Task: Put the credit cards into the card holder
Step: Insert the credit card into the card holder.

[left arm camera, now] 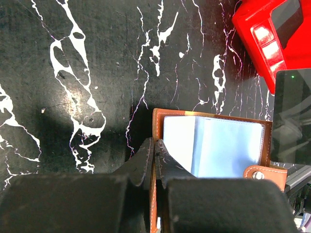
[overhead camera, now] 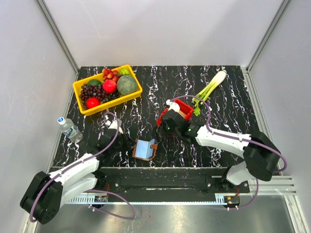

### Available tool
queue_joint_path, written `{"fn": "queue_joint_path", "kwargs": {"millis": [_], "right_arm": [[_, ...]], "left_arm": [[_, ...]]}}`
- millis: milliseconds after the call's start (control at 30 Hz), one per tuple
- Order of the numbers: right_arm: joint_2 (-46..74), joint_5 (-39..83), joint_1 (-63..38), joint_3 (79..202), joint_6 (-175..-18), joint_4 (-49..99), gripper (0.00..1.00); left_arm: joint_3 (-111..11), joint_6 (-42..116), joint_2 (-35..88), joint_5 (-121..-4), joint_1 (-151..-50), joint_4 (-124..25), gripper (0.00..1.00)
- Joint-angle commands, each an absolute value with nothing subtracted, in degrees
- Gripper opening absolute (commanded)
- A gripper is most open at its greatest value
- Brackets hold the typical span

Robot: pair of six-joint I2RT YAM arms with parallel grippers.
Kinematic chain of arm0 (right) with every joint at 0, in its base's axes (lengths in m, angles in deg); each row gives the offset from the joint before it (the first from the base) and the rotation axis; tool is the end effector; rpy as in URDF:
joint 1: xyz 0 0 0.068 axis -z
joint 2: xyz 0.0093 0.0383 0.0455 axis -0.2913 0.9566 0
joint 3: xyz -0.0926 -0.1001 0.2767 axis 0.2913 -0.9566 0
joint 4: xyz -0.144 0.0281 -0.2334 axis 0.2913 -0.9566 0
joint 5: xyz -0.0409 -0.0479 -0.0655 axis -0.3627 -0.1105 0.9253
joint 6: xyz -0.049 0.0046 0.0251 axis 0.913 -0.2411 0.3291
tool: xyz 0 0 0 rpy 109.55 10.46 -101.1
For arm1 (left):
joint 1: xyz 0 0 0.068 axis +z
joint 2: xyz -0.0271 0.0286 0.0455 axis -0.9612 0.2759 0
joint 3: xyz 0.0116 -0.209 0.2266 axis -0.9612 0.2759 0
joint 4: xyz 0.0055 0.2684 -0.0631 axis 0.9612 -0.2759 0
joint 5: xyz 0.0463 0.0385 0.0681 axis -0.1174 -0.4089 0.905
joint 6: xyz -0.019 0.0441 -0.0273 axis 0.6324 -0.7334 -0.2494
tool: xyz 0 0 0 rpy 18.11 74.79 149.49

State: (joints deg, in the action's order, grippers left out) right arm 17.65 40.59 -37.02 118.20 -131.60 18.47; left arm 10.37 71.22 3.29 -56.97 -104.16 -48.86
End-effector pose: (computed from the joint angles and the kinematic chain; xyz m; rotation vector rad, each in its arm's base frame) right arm 0.2007 0.2639 0.2589 -0.1366 2.3213 0.6817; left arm 0.1387 -0.0828 0.1608 -0.2837 2.3190 -0.7556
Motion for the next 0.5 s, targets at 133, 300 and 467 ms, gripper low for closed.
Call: {"fn": "queue_joint_path", "kwargs": {"millis": [133, 300, 467], "right_arm": [[20.67, 37.43, -37.11, 121.5, -133.87, 17.25, 0.0], [23.84, 35.67, -37.11, 121.51, -136.95, 19.01, 0.0], [24.46, 30.23, -37.11, 120.19, -137.12, 27.16, 0.0]], "left_arm": [[9.59, 71.91, 3.14, -55.26, -104.31, -47.7, 0.0], [10.47, 73.76, 3.14, -54.47, -105.97, -46.29, 0.0], [11.43, 76.04, 2.96, -54.38, -107.99, -44.27, 0.0]]}}
